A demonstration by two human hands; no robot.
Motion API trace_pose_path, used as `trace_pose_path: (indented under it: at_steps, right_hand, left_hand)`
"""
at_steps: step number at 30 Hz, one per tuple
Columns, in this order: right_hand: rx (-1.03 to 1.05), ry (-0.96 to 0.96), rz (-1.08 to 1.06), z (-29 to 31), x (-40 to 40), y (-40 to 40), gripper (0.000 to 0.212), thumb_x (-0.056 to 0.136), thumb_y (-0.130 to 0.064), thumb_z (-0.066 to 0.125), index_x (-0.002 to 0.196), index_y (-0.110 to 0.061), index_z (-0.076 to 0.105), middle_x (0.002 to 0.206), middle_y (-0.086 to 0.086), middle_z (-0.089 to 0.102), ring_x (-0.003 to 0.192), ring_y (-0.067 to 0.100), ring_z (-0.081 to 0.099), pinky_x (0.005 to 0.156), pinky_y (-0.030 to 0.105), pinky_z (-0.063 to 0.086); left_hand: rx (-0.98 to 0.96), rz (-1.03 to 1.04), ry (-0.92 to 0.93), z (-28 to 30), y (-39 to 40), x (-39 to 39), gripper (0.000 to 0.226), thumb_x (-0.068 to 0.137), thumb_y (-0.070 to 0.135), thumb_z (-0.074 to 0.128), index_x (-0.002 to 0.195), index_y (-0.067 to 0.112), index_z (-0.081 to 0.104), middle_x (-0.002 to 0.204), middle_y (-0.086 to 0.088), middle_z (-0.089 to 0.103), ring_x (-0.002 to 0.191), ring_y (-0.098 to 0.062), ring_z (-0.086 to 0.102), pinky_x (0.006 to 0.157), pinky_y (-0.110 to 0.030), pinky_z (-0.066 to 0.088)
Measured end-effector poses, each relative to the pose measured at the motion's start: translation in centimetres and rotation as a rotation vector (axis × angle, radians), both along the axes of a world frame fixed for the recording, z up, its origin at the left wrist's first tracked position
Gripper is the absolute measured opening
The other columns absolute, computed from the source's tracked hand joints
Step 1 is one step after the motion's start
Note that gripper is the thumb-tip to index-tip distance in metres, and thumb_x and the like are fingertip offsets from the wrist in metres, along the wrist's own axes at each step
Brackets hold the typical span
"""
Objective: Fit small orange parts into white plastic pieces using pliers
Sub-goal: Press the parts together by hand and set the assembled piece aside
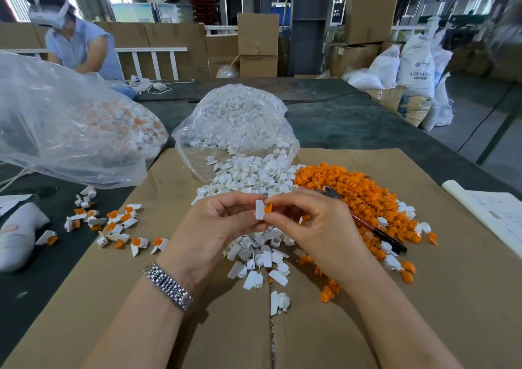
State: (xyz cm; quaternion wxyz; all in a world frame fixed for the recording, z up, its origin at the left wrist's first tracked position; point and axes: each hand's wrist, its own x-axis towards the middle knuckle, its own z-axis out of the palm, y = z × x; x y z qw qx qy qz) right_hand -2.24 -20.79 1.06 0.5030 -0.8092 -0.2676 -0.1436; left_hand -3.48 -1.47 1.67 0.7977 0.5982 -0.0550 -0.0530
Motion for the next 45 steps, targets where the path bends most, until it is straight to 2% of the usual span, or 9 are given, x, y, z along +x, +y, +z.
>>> trace_pose_path:
  at_steps: [6,11,17,22,27,29,36,39,45]
  right_hand:
    - [-0.035,-0.046,-0.012,-0.1,0.0,-0.2,0.026,0.087,-0.022,0.077,0.112,-0.016,0.078,0.094,-0.006,0.071,0.090,0.013,0.067,0.082,0.028,0.056]
    - [-0.105,-0.105,-0.029,-0.2,0.1,0.1,0.026,0.089,-0.023,0.076,0.114,-0.017,0.077,0.094,-0.009,0.070,0.090,0.008,0.065,0.083,0.025,0.054]
    - [-0.141,-0.155,-0.042,-0.3,0.1,0.3,0.021,0.089,-0.021,0.076,0.110,-0.018,0.077,0.090,-0.010,0.067,0.085,0.008,0.062,0.079,0.022,0.052]
    - [-0.187,-0.136,-0.054,-0.5,0.2,0.5,0.022,0.089,-0.022,0.077,0.111,-0.019,0.077,0.091,-0.011,0.066,0.084,0.006,0.062,0.079,0.021,0.052]
    - [0.079,0.318,0.054,-0.1,0.2,-0.1,0.023,0.094,-0.020,0.071,0.114,-0.032,0.073,0.096,-0.011,0.074,0.093,0.005,0.070,0.083,0.016,0.055]
    - [0.154,0.415,0.097,0.0,0.3,-0.2,0.017,0.096,-0.024,0.069,0.112,-0.027,0.074,0.095,-0.009,0.076,0.091,0.005,0.072,0.080,0.015,0.054]
    - [0.270,0.490,0.093,-0.2,0.3,0.0,0.013,0.090,-0.026,0.076,0.103,-0.025,0.078,0.092,-0.004,0.077,0.086,0.007,0.072,0.075,0.012,0.052]
    - [0.313,0.523,0.080,-0.3,0.5,0.0,0.012,0.088,-0.029,0.078,0.099,-0.026,0.079,0.087,0.000,0.076,0.080,0.010,0.071,0.073,0.015,0.052]
    - [0.511,0.653,0.125,-0.4,0.8,0.1,0.013,0.087,-0.019,0.077,0.099,-0.014,0.079,0.085,0.007,0.076,0.078,0.016,0.071,0.074,0.026,0.056]
  left_hand:
    - [-0.089,-0.063,0.051,0.1,0.5,-0.1,0.029,0.080,0.011,0.077,0.106,0.000,0.078,0.111,-0.025,0.074,0.100,-0.030,0.075,0.082,-0.028,0.060]
    - [-0.041,-0.008,0.077,0.2,0.1,0.0,0.027,0.071,0.004,0.079,0.097,-0.001,0.079,0.110,-0.019,0.076,0.097,-0.028,0.076,0.078,-0.025,0.060]
    - [-0.026,0.116,0.139,-0.3,-0.1,0.2,0.028,0.066,0.002,0.082,0.088,-0.006,0.068,0.093,-0.026,0.072,0.082,-0.030,0.075,0.073,-0.027,0.061]
    - [0.004,0.101,0.141,-0.3,0.0,0.2,0.026,0.062,0.005,0.083,0.082,-0.006,0.073,0.093,-0.026,0.074,0.083,-0.029,0.076,0.072,-0.025,0.061]
    - [-0.029,0.144,0.136,-0.2,0.2,0.2,0.030,0.057,0.005,0.086,0.082,-0.007,0.074,0.095,-0.028,0.073,0.092,-0.037,0.075,0.076,-0.028,0.062]
    - [-0.017,0.125,0.126,-0.1,0.2,0.1,0.034,0.055,0.009,0.087,0.083,-0.006,0.074,0.095,-0.028,0.074,0.089,-0.035,0.076,0.075,-0.027,0.061]
    - [0.116,0.133,0.062,0.3,-0.3,-0.3,0.029,0.054,0.023,0.088,0.076,0.007,0.078,0.092,-0.023,0.076,0.085,-0.030,0.077,0.069,-0.026,0.060]
    - [0.197,0.136,0.044,0.5,-0.4,-0.4,0.029,0.055,0.029,0.088,0.075,0.011,0.079,0.087,-0.019,0.077,0.080,-0.026,0.076,0.059,-0.022,0.056]
    - [0.105,0.006,0.110,0.9,-0.3,-0.7,0.023,0.070,0.028,0.082,0.082,0.008,0.079,0.089,-0.021,0.075,0.075,-0.027,0.075,0.056,-0.024,0.056]
